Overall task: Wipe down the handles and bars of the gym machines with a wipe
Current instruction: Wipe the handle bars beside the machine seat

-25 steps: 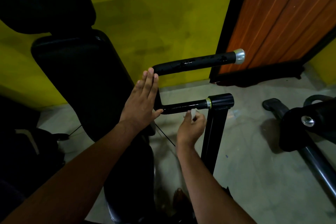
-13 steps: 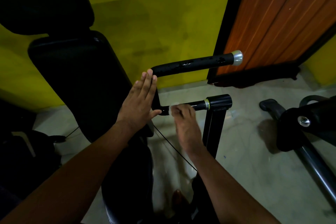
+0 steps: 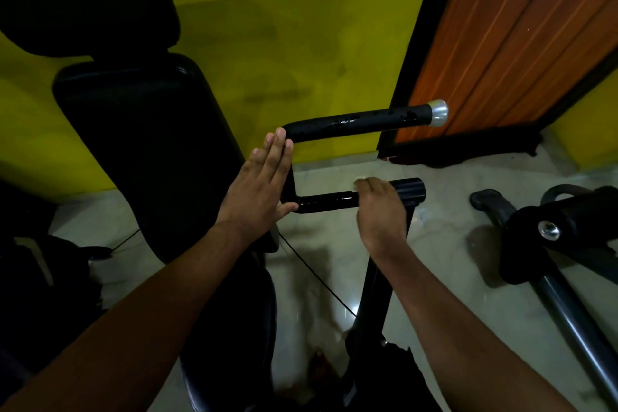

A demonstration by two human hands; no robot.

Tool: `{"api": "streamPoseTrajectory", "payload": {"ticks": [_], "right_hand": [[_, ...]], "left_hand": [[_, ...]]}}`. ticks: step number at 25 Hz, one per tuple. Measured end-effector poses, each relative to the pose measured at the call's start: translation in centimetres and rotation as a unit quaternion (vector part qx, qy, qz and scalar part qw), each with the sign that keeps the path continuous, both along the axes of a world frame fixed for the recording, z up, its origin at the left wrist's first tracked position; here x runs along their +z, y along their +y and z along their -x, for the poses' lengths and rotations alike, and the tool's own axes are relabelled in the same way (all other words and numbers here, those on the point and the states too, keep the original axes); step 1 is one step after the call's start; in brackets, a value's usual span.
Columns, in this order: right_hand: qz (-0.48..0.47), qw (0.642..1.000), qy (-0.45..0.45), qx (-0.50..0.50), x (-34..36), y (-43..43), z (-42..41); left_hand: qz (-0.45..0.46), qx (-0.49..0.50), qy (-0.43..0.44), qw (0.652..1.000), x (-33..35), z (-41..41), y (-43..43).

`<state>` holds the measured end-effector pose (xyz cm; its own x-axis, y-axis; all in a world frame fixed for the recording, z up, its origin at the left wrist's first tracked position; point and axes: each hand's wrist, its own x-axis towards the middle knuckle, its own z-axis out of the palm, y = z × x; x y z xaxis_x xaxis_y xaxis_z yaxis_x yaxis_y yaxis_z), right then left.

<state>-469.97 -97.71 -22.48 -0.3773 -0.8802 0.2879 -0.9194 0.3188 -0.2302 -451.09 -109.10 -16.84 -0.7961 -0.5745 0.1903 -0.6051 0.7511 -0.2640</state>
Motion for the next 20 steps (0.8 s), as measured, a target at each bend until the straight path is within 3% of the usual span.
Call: {"api": "streamPoseTrajectory", "payload": {"ticks": [4,5,6,7,9,10,12,13,15,20], "right_hand": [[0.092,0.991,-0.062,-0.081,-1.6,1.8,-1.8],[0.145,0.973,-0.131,-0.122,-2.2,1.8,-2.9],[0.22,0.926,-0.243,-0.185,-2.4,1.3,-3.9],[0.306,0.835,-0.375,-0.262,-2.4,0.4,-4.6],[0.408,0.577,-0.597,-0.378,-1.6,-1.4,-6.0],[0.42,0.471,-0.665,-0.399,-1.7,-1.9,-6.6],[0.416,0.283,-0.783,-0.365,-2.3,-2.4,-6.3],[0.403,0.213,-0.827,-0.33,-2.5,-2.2,-5.5],[0.397,0.155,-0.864,-0.268,-2.5,-2.0,-3.9],[0.396,0.13,-0.879,-0.231,-2.0,-0.9,-3.0]], "left_hand": [[0.007,-0.007,0.0,1.0,0.0,0.0,-0.1],[0.007,-0.007,0.002,1.0,-0.1,0.0,-0.1],[0.006,-0.009,0.003,1.0,-0.1,0.1,-0.1],[0.004,-0.009,0.004,1.0,0.0,0.1,-0.1],[0.0,-0.009,0.006,1.0,0.0,0.1,-0.1],[-0.002,-0.008,0.01,1.0,0.0,0.1,0.0],[-0.007,-0.007,0.02,1.0,0.0,0.1,0.1],[-0.009,-0.006,0.021,1.0,-0.1,0.0,0.1],[-0.01,-0.006,0.019,1.0,-0.2,0.0,0.1],[-0.019,-0.006,0.021,1.0,-0.2,0.0,0.1]]}}
